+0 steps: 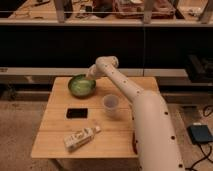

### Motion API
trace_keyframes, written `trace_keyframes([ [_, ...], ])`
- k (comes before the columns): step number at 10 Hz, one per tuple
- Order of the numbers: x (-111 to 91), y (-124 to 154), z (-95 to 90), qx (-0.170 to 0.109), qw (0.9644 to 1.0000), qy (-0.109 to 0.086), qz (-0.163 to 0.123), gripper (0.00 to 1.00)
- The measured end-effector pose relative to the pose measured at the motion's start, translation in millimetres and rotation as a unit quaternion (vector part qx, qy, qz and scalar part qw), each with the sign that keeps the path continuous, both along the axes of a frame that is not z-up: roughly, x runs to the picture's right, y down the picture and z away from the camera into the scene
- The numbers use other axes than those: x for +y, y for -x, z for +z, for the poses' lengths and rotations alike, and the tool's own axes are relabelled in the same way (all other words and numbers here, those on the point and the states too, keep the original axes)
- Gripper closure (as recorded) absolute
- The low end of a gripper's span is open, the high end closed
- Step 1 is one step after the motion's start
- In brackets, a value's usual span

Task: Push the ceramic bowl across the table

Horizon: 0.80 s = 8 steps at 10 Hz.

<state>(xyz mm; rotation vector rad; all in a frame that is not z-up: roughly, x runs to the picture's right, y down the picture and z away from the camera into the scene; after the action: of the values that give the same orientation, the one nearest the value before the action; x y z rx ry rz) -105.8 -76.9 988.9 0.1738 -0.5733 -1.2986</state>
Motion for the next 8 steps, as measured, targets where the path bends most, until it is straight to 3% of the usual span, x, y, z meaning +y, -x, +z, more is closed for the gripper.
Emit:
trace_keyframes([
  [2, 28, 0, -3.4, 0.002, 0.9996, 0.004, -0.028, 1.00],
  [5, 63, -4, -6.6, 0.010, 0.9968, 0.033, -0.072, 1.00],
  [8, 66, -6, -4.0, 0.021, 0.9940, 0.039, -0.100, 1.00],
])
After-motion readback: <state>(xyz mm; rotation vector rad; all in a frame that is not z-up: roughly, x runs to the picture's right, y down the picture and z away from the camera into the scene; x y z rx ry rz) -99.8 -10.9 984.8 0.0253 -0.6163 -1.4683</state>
